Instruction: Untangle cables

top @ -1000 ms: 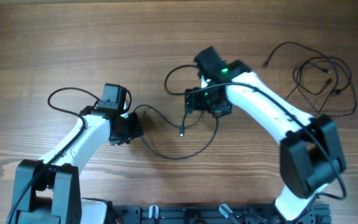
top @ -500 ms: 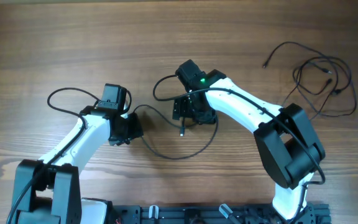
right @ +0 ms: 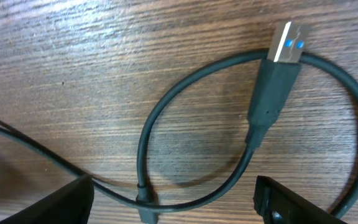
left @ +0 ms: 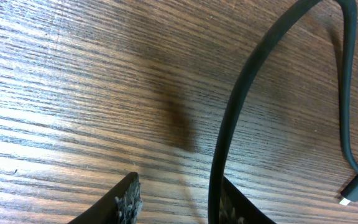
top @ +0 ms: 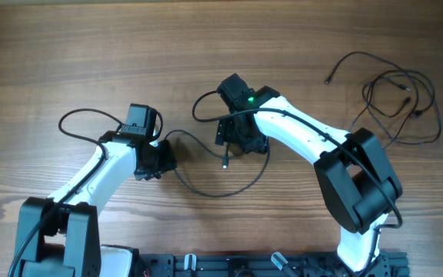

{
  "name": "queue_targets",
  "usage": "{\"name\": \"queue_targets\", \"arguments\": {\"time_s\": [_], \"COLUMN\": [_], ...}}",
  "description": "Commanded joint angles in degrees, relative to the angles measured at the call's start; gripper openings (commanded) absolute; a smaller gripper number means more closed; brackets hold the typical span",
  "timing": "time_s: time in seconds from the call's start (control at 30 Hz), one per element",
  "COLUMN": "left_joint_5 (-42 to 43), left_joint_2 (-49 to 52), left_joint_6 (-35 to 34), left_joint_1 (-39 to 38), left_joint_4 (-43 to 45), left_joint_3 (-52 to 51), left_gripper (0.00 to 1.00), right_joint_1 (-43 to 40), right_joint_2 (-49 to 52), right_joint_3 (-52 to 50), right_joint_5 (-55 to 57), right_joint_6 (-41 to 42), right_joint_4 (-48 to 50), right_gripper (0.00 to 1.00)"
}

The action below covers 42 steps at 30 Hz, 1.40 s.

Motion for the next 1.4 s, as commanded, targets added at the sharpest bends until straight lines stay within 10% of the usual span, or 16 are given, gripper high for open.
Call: {"name": "queue_targets", "arguments": {"time_s": [0.0, 0.7, 1.07, 1.37], "left_joint_5": [-0.8, -0.8, -0.8, -0.8], "left_joint_2": [-0.3, -0.3, -0.3, -0.3], "left_joint_6": [0.5, 0.4, 0.2, 0.3], "left_joint_1": [-0.2, -0.2, -0.2, -0.2], "left_joint_4": [0.0, 0.0, -0.2, -0.4], "left_joint_3": [0.3, 0.3, 0.3, 0.3], "left_gripper": [0.40, 0.40, 0.40, 0.40], "right_joint_1": [0.3, 3.1, 3.4, 3.4], "right_joint_2": [1.6, 5.1, 5.8, 5.8], "right_joint_3": [-0.2, -0.2, -0.2, -0.2], "right_joint_5": [3.0, 8.1, 7.8, 7.4], "right_joint_6": [1.5, 2.9, 2.7, 2.7], "right_joint_4": [0.3, 2.0, 2.3, 2.2], "right_gripper": [0.83, 0.80, 0.20, 0.04]}}
